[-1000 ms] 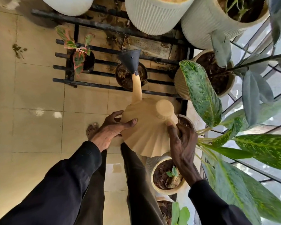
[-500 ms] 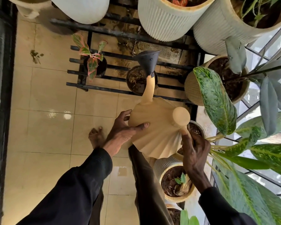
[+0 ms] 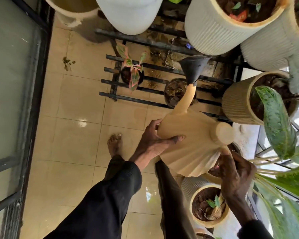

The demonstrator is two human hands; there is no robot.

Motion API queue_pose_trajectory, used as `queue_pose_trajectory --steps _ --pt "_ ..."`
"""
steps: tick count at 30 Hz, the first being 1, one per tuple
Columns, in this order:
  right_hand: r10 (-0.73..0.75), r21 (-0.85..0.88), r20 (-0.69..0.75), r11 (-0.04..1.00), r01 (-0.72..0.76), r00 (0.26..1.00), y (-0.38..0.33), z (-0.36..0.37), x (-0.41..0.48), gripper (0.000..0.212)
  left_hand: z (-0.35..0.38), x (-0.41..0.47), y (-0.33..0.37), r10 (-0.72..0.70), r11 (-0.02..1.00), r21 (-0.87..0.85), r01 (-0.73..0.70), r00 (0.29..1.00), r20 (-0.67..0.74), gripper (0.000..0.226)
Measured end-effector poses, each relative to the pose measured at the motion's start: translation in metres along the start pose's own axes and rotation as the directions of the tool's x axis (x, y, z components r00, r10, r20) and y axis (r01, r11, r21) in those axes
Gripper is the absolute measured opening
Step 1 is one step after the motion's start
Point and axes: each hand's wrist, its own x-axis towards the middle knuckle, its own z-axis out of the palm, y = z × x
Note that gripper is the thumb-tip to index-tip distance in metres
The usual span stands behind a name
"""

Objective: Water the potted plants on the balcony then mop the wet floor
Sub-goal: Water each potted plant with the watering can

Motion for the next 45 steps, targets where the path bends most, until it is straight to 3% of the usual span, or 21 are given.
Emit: queue_pose_trajectory --steps 6,9,15,19,26,33,45 --pt "0.051 0.035 0.12 0.998 -0.056 0.991 -0.027 0.034 0.0 0.055 -0.054 -0.003 -0.01 -0.065 0.998 0.003 0.065 0.998 0.005 0.096" --pt "0.022 -0.06 0.17 0.998 -0.012 0.985 -0.054 0.056 0.007 0.047 -0.079 -0.007 -0.015 -0.106 0.994 -0.036 0.106 0.994 0.005 0.092" --pt "-0.042 -0.211 0.302 0.971 0.11 0.952 -0.117 0.09 0.026 0.069 -0.115 -0.006 -0.021 -0.183 0.975 -0.124 0.186 0.983 0.036 0.11" --pt "-0.08 -0.232 0.378 0.956 0.178 0.923 -0.147 0.107 0.039 0.056 -0.131 -0.005 -0.026 -0.213 0.957 -0.184 0.224 0.974 0.074 0.107" --pt "0.013 -0.414 0.403 0.894 0.17 0.915 -0.174 0.119 0.054 0.056 -0.134 -0.003 -0.026 -0.233 0.935 -0.232 0.266 0.959 0.162 0.113" --pt "0.023 -0.503 0.368 0.846 0.178 0.929 -0.195 0.12 0.067 0.066 -0.127 0.005 -0.02 -0.198 0.928 -0.276 0.25 0.959 0.204 0.097" --pt "0.056 -0.495 0.415 0.851 0.174 0.908 -0.211 0.125 0.072 0.063 -0.126 0.012 -0.013 -0.19 0.918 -0.314 0.242 0.964 0.187 0.06"
